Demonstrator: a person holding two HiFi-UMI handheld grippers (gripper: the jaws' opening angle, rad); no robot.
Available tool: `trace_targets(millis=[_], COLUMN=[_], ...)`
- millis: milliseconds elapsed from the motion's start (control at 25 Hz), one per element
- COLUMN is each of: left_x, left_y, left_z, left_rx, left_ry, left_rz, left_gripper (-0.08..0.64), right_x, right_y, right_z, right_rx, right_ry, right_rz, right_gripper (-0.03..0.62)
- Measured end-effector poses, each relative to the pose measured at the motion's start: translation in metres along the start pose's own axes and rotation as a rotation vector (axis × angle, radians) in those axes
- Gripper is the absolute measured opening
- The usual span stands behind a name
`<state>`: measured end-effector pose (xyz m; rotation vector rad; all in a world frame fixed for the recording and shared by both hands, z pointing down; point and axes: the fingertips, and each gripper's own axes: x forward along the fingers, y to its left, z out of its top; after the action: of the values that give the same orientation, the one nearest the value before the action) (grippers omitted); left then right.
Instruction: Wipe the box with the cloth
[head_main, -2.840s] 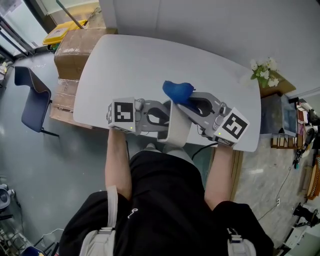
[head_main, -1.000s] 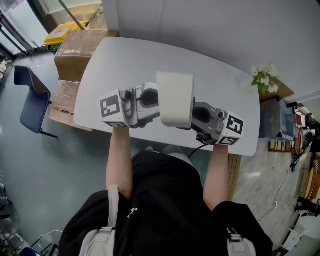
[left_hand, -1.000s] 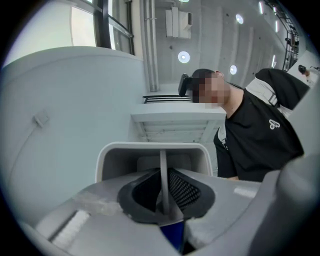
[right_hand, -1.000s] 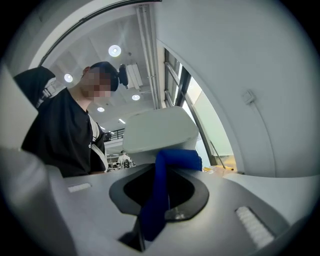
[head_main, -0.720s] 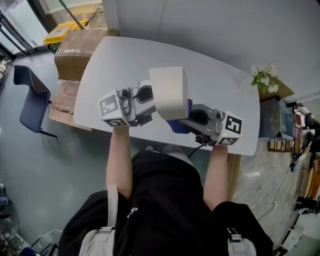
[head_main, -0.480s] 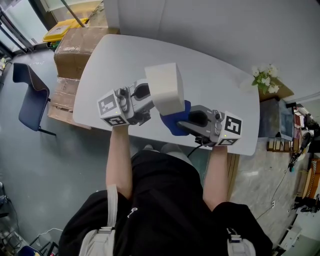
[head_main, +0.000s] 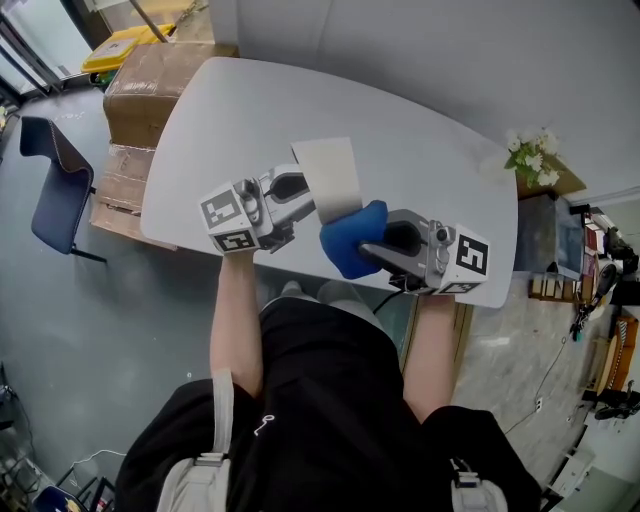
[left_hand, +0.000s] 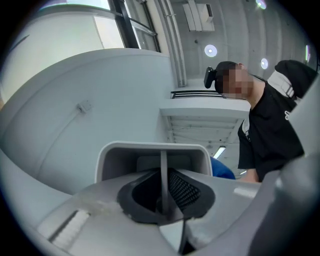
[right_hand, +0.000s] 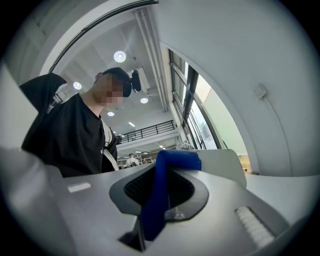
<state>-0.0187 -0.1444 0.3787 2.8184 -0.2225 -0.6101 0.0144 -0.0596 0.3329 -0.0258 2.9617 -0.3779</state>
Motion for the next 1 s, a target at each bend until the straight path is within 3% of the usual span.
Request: trace_targets(millis=[600,1000], left_x=[0.01,0.015], left_y=[-0.023,-0.047], left_z=[-0.02,-0.024], left_rx=[-0.025,0.006], left_ry=[0.073,0.126], left_rz=[-0.138,-0.241], left_gripper=[0.049,0.049], right_x=[-0.033,-0.048], right_y=[-0.009,-0.043], right_z=[0.036,0.042], right_rx=[-0.074,-0.105], right_ry=[-0.147,-0.184], right_rz=[-0.109,-0.34], right_gripper=[0.057,0.055])
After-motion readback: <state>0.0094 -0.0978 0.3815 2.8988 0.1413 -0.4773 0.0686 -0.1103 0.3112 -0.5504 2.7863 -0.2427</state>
